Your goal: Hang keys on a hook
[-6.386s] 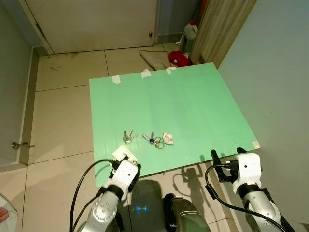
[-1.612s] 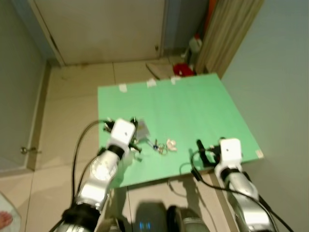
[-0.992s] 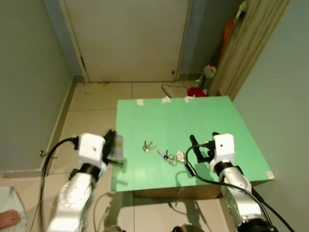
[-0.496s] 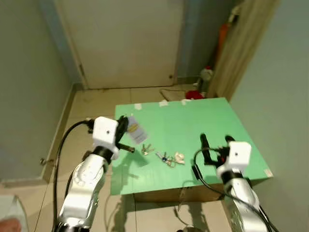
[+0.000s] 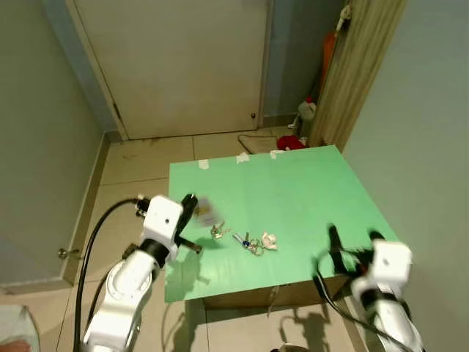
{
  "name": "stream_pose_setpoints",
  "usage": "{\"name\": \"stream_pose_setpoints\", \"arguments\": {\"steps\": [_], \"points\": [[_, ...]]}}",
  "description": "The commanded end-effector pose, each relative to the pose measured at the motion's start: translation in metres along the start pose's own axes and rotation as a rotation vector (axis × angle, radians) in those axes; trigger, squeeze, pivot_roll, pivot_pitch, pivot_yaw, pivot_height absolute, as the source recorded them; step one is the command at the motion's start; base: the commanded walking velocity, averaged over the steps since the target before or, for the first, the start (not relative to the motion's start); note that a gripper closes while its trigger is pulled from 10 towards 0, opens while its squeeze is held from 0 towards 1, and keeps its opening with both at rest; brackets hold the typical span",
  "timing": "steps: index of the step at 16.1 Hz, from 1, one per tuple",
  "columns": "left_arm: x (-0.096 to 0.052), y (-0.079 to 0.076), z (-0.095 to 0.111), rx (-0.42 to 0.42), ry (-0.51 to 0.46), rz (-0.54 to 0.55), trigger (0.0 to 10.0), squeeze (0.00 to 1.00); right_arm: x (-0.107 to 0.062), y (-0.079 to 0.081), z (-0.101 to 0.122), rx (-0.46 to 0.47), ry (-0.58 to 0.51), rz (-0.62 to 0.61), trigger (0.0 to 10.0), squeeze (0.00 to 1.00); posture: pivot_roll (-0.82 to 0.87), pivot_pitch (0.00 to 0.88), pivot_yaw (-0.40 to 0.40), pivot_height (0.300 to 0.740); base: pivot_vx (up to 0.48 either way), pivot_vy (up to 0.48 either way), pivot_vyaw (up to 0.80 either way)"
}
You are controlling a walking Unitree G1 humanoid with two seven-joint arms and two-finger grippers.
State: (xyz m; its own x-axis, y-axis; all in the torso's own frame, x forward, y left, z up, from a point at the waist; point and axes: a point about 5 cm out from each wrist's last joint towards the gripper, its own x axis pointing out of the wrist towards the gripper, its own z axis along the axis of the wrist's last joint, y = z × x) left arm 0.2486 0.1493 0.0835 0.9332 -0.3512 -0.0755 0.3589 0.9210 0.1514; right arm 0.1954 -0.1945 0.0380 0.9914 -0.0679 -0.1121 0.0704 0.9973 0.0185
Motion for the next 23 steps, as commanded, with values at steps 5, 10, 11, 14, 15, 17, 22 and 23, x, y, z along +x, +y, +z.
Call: {"name": "stream_pose_setpoints", "arguments": {"steps": [5,10,11,14,15,17,22,23], "points": [[0.017,-0.013,0.005,0.017,-0.015,-0.009,0.0,0.0,0.022,0.009,0.01,0.025,-0.041,0.025,10.0,0.0,-0.12,0.0,0.045,0.74,0.0,0.0,0.0],[0.035,-0.009,0.016,0.026,-0.038,0.005,0.0,0.0,0.038,0.021,0.014,0.02,-0.047,0.081,10.0,0.0,-0.12,0.0,0.053,0.74,0.0,0.0,0.0],[0.042,-0.01,0.022,0.027,-0.057,0.011,0.0,0.0,0.04,0.021,0.015,0.021,-0.052,0.078,10.0,0.0,-0.12,0.0,0.054,0.74,0.0,0.0,0.0],[0.049,-0.016,0.027,0.008,-0.073,0.005,0.0,0.0,0.04,0.018,0.016,0.016,-0.056,0.075,10.0,0.0,-0.14,0.0,0.052,0.74,-0.438,0.0,0.0],[0.05,-0.016,0.027,0.004,-0.073,0.005,0.0,0.0,0.041,0.018,0.017,0.016,-0.056,0.074,10.0,0.0,-0.14,0.0,0.051,0.74,-0.461,0.0,0.0],[0.054,-0.014,0.028,-0.019,-0.079,0.016,0.0,0.0,0.043,0.018,0.018,0.017,-0.056,0.07,10.0,0.0,-0.13,0.0,0.054,0.74,-0.478,0.0,0.0],[0.059,-0.013,0.03,-0.024,-0.082,0.015,0.0,0.0,0.042,0.021,0.017,0.022,-0.054,0.067,10.0,0.0,-0.14,0.0,0.06,0.74,-0.46,0.0,0.0],[0.06,-0.013,0.03,-0.028,-0.081,0.013,0.0,0.0,0.041,0.021,0.017,0.022,-0.052,0.066,10.0,0.0,-0.15,0.0,0.062,0.74,-0.368,0.0,0.0]]}}
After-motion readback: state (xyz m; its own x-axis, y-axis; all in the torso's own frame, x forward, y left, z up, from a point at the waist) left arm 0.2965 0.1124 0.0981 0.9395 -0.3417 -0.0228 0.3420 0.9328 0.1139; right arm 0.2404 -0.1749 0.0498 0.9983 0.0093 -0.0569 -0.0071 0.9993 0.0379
